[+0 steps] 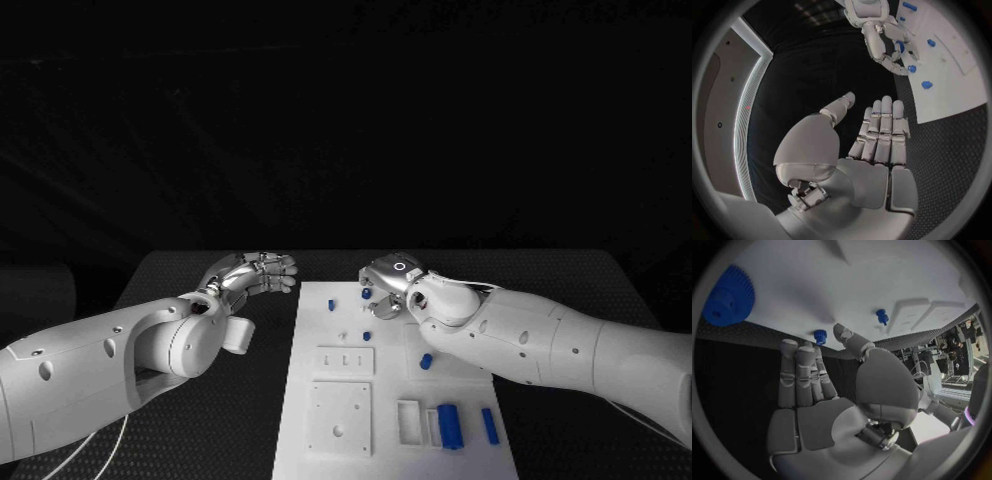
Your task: Assemble the parts on the task board
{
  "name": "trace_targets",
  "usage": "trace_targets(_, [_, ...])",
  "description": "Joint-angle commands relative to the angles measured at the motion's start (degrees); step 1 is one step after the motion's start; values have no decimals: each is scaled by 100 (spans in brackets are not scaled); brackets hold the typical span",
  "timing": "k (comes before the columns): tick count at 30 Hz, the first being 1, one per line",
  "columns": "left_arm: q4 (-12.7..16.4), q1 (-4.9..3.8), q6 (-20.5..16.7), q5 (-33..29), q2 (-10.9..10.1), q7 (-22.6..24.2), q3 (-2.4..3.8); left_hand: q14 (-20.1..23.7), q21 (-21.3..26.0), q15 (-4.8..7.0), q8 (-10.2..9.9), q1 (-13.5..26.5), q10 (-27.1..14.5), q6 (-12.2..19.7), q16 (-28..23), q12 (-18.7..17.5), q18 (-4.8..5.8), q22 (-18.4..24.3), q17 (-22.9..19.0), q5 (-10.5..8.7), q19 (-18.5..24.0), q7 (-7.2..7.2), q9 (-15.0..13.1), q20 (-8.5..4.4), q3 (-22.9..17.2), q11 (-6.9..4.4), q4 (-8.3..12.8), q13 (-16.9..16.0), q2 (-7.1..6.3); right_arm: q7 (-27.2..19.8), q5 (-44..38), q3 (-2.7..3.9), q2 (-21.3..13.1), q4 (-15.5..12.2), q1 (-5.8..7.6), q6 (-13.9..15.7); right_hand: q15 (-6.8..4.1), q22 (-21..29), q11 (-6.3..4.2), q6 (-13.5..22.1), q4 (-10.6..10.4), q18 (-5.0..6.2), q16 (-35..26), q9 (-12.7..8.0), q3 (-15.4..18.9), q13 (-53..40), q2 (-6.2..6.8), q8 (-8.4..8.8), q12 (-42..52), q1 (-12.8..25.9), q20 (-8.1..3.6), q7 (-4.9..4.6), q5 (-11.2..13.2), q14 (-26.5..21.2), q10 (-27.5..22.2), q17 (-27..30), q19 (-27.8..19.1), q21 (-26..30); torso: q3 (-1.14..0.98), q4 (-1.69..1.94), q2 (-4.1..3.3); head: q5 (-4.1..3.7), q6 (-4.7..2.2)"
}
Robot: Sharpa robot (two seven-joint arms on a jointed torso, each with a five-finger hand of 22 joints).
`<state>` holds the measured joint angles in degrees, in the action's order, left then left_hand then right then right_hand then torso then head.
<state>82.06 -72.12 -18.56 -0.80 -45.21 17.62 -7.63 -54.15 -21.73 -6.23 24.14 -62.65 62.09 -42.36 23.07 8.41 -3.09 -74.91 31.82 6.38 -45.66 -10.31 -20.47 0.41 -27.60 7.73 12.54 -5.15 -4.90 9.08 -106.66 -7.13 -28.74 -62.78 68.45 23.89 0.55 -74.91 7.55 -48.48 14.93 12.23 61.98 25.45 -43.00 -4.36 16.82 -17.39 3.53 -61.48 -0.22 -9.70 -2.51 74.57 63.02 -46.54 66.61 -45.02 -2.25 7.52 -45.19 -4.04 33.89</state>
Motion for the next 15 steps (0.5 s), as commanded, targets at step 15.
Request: trace_targets(15, [-72, -3, 55, 14, -25, 49, 5, 33, -23, 1, -33, 51, -47, 39, -40, -42, -90, -109, 13, 26, 37, -6, 7, 5, -10, -14, 47, 9, -20, -40, 509, 408, -1317, -1197, 322, -196, -177, -106, -237, -196, -21, 277, 53, 58, 132, -135, 30, -150, 316, 132, -28, 46, -29, 38, 684, 67, 24, -7, -55, -141, 39, -50, -169])
